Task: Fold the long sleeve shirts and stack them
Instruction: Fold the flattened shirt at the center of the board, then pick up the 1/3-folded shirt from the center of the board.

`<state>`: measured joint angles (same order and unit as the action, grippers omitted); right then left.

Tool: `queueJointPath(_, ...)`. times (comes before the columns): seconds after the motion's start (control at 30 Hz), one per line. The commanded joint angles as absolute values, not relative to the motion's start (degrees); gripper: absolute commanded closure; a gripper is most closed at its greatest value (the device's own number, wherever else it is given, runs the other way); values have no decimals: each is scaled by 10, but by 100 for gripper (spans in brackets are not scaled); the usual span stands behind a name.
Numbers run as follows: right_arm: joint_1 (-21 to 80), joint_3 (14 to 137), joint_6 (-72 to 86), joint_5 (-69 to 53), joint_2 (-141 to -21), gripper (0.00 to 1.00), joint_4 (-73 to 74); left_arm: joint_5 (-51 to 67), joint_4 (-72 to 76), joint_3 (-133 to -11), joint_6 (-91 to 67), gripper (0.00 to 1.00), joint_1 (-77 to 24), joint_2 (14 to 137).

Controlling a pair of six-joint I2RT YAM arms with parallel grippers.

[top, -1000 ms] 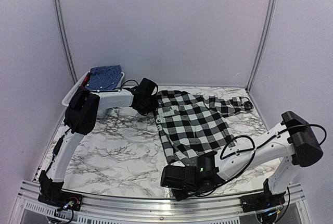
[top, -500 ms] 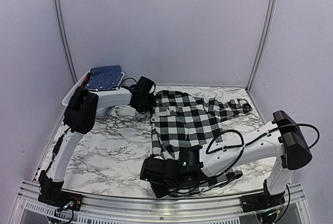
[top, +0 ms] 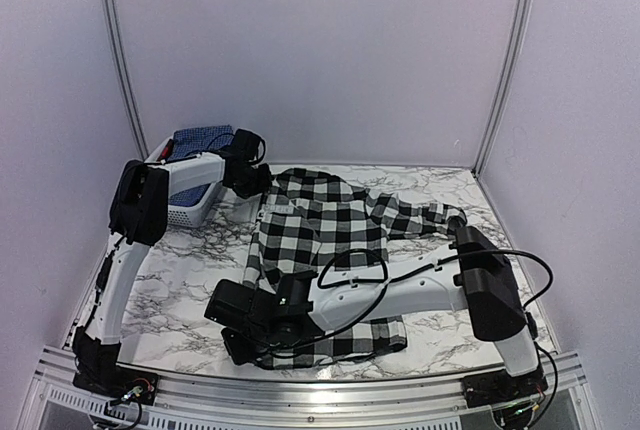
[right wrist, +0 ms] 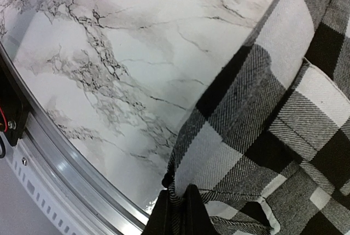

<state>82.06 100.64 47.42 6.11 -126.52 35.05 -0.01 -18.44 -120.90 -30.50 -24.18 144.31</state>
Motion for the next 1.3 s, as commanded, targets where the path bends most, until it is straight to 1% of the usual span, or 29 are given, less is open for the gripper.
queueJointPath(0.0,821,1028,460,36,-1254,82,342,19,-180,-1232,-266,78,-234,1421)
queueJointPath(0.07,818,1021,456,43,-1238,70,342,16,-180,-1235,-260,57,-234,1407)
queueJointPath(0.13,814,1009,453,47,-1220,58,341,13,-182,-1244,-250,40,-234,1392)
queueJointPath(0.17,812,1002,453,51,-1209,53,340,12,-181,-1249,-246,33,-234,1382)
queueJointPath(0.27,808,973,456,72,-1169,38,340,14,-181,-1262,-237,20,-234,1359)
queueJointPath(0.33,801,947,459,88,-1138,32,340,18,-180,-1268,-235,17,-234,1344)
queueJointPath(0.43,781,905,457,111,-1089,24,339,19,-181,-1271,-231,13,-238,1323)
queueJointPath(0.57,731,843,443,131,-1039,23,332,14,-180,-1247,-236,13,-248,1286)
queueJointPath(0.67,664,782,423,132,-1002,23,301,5,-180,-1206,-235,13,-267,1253)
queueJointPath(0.83,531,694,389,110,-953,27,221,-21,-178,-1100,-255,15,-317,1194)
queueJointPath(1.0,402,649,352,94,-932,32,163,-36,-162,-1010,-267,19,-387,1164)
queueJointPath(1.13,308,614,339,79,-927,35,120,-41,-145,-959,-277,23,-441,1151)
queueJointPath(1.27,234,586,328,46,-930,38,88,-42,-144,-943,-286,30,-507,1153)
